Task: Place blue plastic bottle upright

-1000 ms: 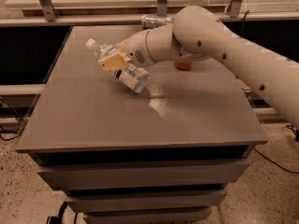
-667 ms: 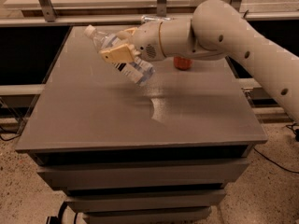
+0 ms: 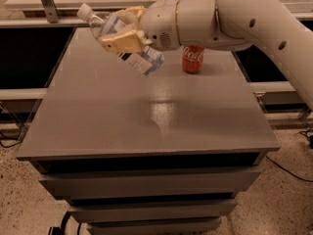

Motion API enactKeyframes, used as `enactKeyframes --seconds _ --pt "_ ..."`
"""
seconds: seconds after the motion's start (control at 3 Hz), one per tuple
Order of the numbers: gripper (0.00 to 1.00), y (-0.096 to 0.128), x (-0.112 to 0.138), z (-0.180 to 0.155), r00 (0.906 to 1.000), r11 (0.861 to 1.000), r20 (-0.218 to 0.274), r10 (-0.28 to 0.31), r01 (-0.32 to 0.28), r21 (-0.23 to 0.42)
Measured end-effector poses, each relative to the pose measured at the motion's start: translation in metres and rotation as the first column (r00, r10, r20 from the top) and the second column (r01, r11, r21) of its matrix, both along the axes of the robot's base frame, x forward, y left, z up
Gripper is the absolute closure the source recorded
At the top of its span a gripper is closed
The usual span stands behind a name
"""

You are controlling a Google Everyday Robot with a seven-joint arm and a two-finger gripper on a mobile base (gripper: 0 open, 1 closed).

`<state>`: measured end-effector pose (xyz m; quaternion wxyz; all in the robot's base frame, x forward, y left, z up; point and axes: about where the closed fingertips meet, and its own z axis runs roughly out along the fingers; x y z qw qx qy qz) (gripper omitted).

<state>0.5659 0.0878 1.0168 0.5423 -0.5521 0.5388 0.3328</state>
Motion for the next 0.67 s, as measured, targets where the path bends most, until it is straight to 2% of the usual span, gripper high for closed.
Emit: enactKeyframes --seconds 0.67 --pt "1.00 -0.024 -0.016 0.009 0.9997 0.992 -0.005 0.023 -0.022 0.127"
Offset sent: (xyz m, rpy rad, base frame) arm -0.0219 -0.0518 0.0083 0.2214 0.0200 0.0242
